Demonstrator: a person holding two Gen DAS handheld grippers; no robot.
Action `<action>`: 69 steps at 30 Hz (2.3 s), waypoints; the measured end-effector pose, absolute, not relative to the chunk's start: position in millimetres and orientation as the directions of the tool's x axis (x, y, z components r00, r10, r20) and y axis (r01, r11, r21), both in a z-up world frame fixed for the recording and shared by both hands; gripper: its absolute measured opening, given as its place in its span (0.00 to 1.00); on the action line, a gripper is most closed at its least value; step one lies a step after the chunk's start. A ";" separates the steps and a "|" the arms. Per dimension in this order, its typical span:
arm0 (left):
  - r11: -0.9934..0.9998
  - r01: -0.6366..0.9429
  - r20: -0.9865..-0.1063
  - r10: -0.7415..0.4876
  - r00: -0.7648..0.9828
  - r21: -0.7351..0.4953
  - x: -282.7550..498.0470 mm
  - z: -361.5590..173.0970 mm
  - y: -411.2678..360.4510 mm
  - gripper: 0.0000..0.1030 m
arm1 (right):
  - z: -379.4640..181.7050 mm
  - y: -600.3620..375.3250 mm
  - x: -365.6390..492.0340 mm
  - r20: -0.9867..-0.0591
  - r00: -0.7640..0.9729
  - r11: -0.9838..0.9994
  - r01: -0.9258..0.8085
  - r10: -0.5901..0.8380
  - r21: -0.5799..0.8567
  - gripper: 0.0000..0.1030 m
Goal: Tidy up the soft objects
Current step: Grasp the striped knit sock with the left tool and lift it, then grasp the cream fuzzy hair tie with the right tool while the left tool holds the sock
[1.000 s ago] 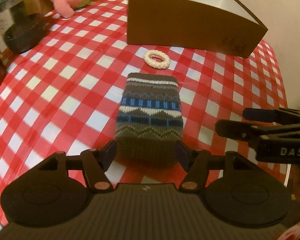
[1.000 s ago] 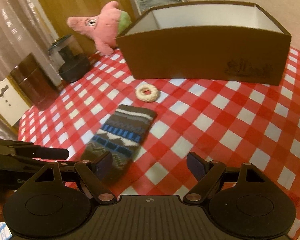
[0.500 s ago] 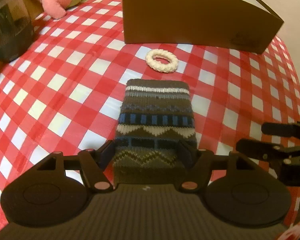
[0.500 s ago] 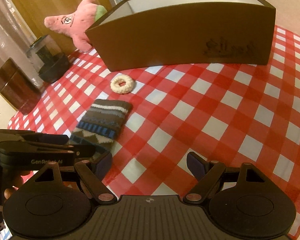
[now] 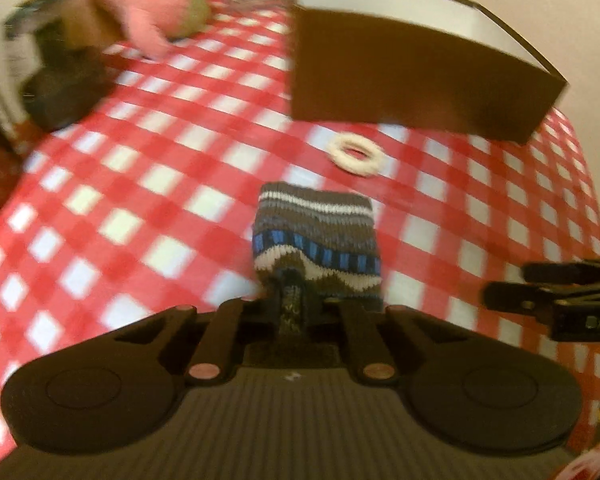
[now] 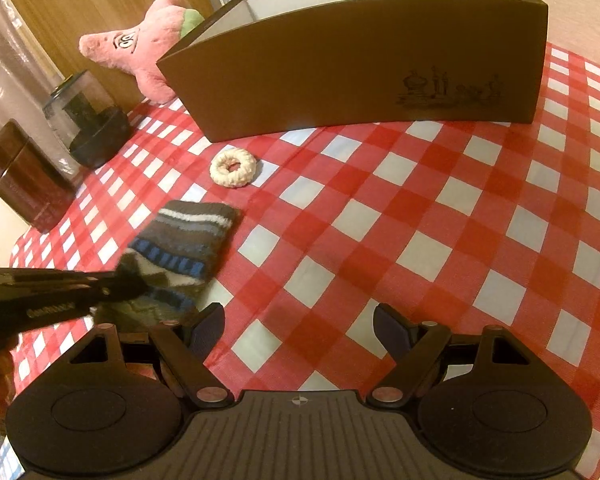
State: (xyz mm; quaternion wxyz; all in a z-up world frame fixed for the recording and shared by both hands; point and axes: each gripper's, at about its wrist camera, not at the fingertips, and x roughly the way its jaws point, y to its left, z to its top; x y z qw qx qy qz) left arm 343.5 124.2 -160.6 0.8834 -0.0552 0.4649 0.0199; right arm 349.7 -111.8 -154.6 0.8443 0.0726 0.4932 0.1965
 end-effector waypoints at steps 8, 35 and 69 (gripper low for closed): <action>0.977 -0.156 -0.830 -0.036 0.557 -0.147 337.9 -159.1 158.9 0.29 | -156.3 -107.6 350.2 -0.797 0.432 0.903 -0.276 0.423 0.330 0.79; 0.997 -0.070 -0.833 0.012 0.552 -0.031 371.7 -177.5 143.7 0.17 | -160.1 -91.8 368.6 -0.790 0.431 0.888 -0.348 0.435 0.300 0.79; 0.962 -0.259 -0.816 0.084 0.572 -0.082 392.4 -184.5 185.1 0.66 | -185.5 6.8 449.0 -0.737 0.502 0.751 -0.660 0.452 0.012 0.36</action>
